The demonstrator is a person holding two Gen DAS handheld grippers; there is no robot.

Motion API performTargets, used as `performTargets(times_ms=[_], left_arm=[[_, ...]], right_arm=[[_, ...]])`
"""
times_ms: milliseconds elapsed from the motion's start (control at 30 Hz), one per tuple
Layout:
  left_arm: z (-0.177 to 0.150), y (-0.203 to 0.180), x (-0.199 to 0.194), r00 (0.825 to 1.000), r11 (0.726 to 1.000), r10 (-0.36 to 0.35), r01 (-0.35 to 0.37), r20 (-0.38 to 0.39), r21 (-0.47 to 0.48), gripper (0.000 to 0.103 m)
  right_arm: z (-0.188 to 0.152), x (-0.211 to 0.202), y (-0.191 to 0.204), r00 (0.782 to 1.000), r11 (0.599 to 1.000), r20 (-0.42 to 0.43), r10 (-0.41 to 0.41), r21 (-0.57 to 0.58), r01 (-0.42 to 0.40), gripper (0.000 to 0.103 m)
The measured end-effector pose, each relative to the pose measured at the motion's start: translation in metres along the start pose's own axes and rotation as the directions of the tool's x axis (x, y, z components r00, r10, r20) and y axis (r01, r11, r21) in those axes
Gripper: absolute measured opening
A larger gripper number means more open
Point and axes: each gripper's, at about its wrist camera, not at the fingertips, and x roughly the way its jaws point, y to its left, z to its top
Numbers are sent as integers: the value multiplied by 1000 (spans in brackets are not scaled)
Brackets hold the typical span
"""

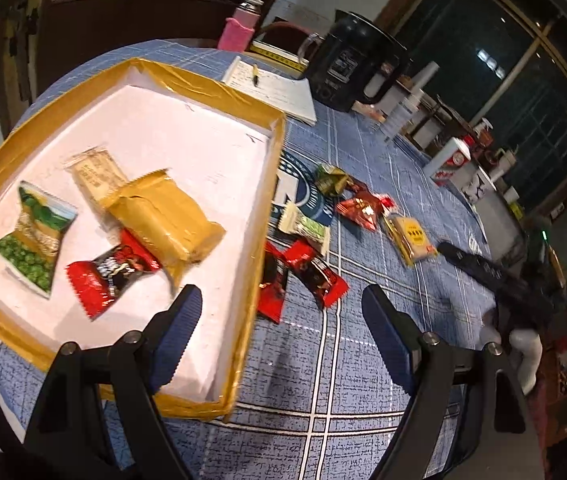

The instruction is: Organize snacks

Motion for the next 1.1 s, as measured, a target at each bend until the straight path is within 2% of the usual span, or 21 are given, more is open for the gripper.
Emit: performTargets(times_ms=[200,300,400,500,633,733,800,833,867,967,1100], left_arm=[[-3,-8,-1,1000,998,-1,1,11,55,82],[-3,-7,-1,1000,999,-4,3,7,52,82],[-3,-8,-5,1000,998,-6,5,13,59,82],[-2,-8,-8,1000,998,-6,4,23,65,82],[-2,-8,-7,1000,998,-12,11,18,66,82],[-3,-12,-6,1000,996,-23,21,16,82,82],[-4,-15,-6,999,995,-32,31,11,93,82],[-5,-17,-5,999,994,-38,37,9,101,82],[-6,-19,-5,999,993,-42,41,10,108,82],[-8,-29,-1,999,990,-52,52,-3,127,82],[-14,-57,11,997,977,-68,76,-44,200,82]], right_arm=[[21,22,8,998,998,24,-58,38,57,47],[36,42,14,998,997,-12,-68,32,68,47],[49,64,14,985,985,-44,-169,15,170,47],[51,79,11,979,982,-84,-186,8,187,47],[39,82,28,968,973,-145,-205,-142,185,47],[18,69,38,970,967,-187,-155,-230,111,46],[4,51,35,972,973,-228,-55,-231,1,46],[1,42,30,975,978,-223,-14,-207,-33,44],[-1,23,18,984,988,-177,22,-145,-48,45],[-9,-12,-13,995,999,-94,46,-8,-47,50],[-26,-28,-31,995,996,-77,57,66,-52,50]])
